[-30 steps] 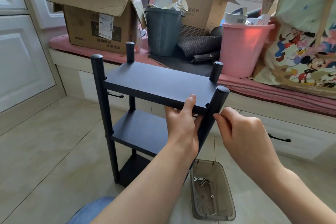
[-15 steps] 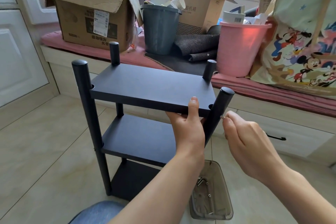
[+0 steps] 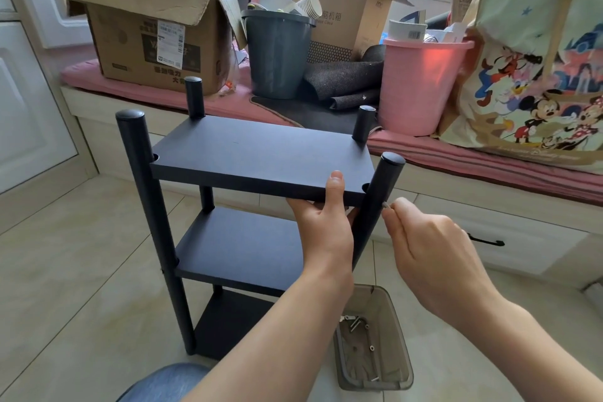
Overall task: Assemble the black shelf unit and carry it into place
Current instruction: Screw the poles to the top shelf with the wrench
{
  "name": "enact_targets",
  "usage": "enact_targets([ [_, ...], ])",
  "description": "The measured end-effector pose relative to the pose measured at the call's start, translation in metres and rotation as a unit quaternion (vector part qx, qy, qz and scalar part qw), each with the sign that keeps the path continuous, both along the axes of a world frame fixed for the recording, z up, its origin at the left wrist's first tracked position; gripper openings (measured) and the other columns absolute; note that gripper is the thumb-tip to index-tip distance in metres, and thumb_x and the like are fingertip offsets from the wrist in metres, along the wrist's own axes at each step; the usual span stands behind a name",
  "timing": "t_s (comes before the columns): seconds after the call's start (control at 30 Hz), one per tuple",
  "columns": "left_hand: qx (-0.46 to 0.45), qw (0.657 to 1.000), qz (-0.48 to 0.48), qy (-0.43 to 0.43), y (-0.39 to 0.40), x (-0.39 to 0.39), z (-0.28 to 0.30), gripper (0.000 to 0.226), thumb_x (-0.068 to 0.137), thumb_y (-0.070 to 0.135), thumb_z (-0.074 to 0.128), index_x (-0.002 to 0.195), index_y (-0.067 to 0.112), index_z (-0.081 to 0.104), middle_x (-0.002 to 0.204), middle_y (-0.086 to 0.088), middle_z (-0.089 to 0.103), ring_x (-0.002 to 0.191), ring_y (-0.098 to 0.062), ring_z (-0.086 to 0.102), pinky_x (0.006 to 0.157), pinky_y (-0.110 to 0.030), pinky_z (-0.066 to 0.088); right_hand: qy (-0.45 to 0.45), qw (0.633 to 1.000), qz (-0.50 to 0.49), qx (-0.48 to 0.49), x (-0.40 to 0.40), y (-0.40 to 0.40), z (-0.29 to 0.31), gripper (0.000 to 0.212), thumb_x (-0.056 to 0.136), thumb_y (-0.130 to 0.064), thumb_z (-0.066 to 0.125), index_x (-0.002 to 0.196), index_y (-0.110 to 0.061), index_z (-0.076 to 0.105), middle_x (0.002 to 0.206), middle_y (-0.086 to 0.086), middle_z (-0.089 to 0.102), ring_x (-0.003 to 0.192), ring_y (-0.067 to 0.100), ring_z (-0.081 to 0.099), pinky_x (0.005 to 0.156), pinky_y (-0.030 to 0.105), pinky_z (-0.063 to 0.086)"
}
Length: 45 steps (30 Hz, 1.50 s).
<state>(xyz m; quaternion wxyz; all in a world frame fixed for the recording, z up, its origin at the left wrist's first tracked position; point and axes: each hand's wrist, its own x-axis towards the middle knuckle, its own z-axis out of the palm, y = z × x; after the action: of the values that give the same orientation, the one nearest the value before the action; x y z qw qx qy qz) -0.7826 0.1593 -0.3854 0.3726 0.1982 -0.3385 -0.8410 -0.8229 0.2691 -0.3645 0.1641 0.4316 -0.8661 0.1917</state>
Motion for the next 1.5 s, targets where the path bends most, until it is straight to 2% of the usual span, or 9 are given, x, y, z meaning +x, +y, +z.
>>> enact_targets([
  [0.3, -0.020, 1.000, -0.009, -0.002, -0.001, 0.001, 0.000, 0.019, 0.100, 0.031, 0.060, 0.113, 0.038, 0.048, 0.117, 0.004, 0.069, 0.103, -0.014, 0.071, 0.087, -0.033, 0.061, -0.182, 0.975, 0.099, -0.084, -0.015, 0.004, -0.001, 0.036, 0.094, -0.050, 0.029, 0.071, -0.023, 0.039, 0.053, -0.007, 0.041, 0.048, 0.010, 0.031, 0.048, 0.027, 0.030],
  [0.57, -0.010, 1.000, -0.006, -0.003, -0.002, 0.002, -0.001, 0.019, 0.099, 0.031, 0.061, 0.111, 0.037, 0.049, 0.104, 0.008, 0.071, 0.084, -0.005, 0.074, 0.066, -0.018, 0.057, 0.036, 0.999, -0.009, 0.015, -0.004, 0.002, 0.000, 0.033, 0.099, -0.038, 0.035, 0.071, -0.022, 0.032, 0.045, -0.009, 0.029, 0.039, 0.024, 0.029, 0.042, 0.028, 0.021],
  [0.7, -0.009, 1.000, -0.012, -0.001, -0.002, 0.003, 0.001, 0.019, 0.100, 0.030, 0.060, 0.112, 0.037, 0.049, 0.104, 0.007, 0.072, 0.084, -0.007, 0.074, 0.066, -0.020, 0.058, -0.140, 0.987, 0.058, -0.060, -0.014, 0.000, -0.005, 0.035, 0.101, -0.037, 0.036, 0.066, -0.030, 0.035, 0.050, -0.007, 0.044, 0.045, 0.015, 0.035, 0.047, 0.028, 0.030],
  [0.8, -0.012, 1.000, -0.012, -0.004, -0.002, 0.004, 0.001, 0.018, 0.100, 0.030, 0.061, 0.110, 0.038, 0.049, 0.099, 0.010, 0.072, 0.080, -0.005, 0.074, 0.063, -0.018, 0.057, -0.382, 0.902, 0.114, -0.166, -0.019, -0.005, -0.004, 0.046, 0.105, -0.029, 0.035, 0.059, -0.026, 0.041, 0.048, -0.010, 0.035, 0.044, 0.008, 0.028, 0.043, 0.020, 0.027],
  [0.87, -0.012, 1.000, -0.014, -0.008, -0.002, 0.005, 0.001, 0.017, 0.099, 0.031, 0.061, 0.109, 0.039, 0.049, 0.097, 0.011, 0.071, 0.078, -0.004, 0.074, 0.061, -0.017, 0.056, -0.446, 0.865, 0.129, -0.193, -0.021, -0.006, -0.005, 0.051, 0.106, -0.029, 0.035, 0.056, -0.027, 0.044, 0.049, -0.012, 0.031, 0.043, 0.008, 0.024, 0.040, 0.016, 0.025],
  [1.07, -0.021, 1.000, -0.020, 0.003, -0.001, 0.006, 0.003, 0.021, 0.100, 0.032, 0.060, 0.109, 0.046, 0.047, 0.086, 0.022, 0.073, 0.078, 0.000, 0.073, 0.059, -0.014, 0.055, -0.238, 0.950, 0.082, -0.183, -0.026, -0.003, -0.009, 0.037, 0.088, -0.052, 0.050, 0.065, -0.023, 0.057, 0.052, -0.011, 0.052, 0.047, 0.006, 0.042, 0.048, 0.017, 0.034],
  [1.27, 0.011, 1.000, -0.016, 0.017, -0.003, 0.006, 0.004, 0.021, 0.100, 0.024, 0.060, 0.112, 0.037, 0.048, 0.112, 0.002, 0.070, 0.082, -0.007, 0.075, 0.063, -0.019, 0.057, -0.151, 0.971, 0.054, -0.177, -0.020, -0.003, -0.010, 0.020, 0.091, -0.040, 0.058, 0.079, -0.024, 0.059, 0.061, -0.007, 0.059, 0.049, 0.008, 0.048, 0.050, 0.016, 0.036],
  [1.43, 0.012, 0.999, -0.021, 0.026, -0.003, 0.005, 0.004, 0.022, 0.100, 0.024, 0.060, 0.111, 0.039, 0.049, 0.110, 0.003, 0.070, 0.086, -0.010, 0.075, 0.066, -0.021, 0.058, -0.132, 0.978, 0.042, -0.158, -0.017, -0.001, -0.008, 0.015, 0.093, -0.036, 0.060, 0.087, -0.022, 0.060, 0.069, -0.005, 0.064, 0.054, 0.010, 0.054, 0.057, 0.033, 0.048],
  [1.5, 0.020, 0.999, -0.022, 0.030, -0.004, 0.005, 0.003, 0.023, 0.099, 0.023, 0.061, 0.111, 0.040, 0.050, 0.108, 0.003, 0.071, 0.088, -0.011, 0.075, 0.066, -0.021, 0.058, -0.126, 0.978, 0.040, -0.161, -0.017, -0.001, -0.007, 0.016, 0.091, -0.037, 0.062, 0.086, -0.022, 0.060, 0.066, -0.007, 0.061, 0.052, 0.009, 0.051, 0.054, 0.028, 0.043],
])
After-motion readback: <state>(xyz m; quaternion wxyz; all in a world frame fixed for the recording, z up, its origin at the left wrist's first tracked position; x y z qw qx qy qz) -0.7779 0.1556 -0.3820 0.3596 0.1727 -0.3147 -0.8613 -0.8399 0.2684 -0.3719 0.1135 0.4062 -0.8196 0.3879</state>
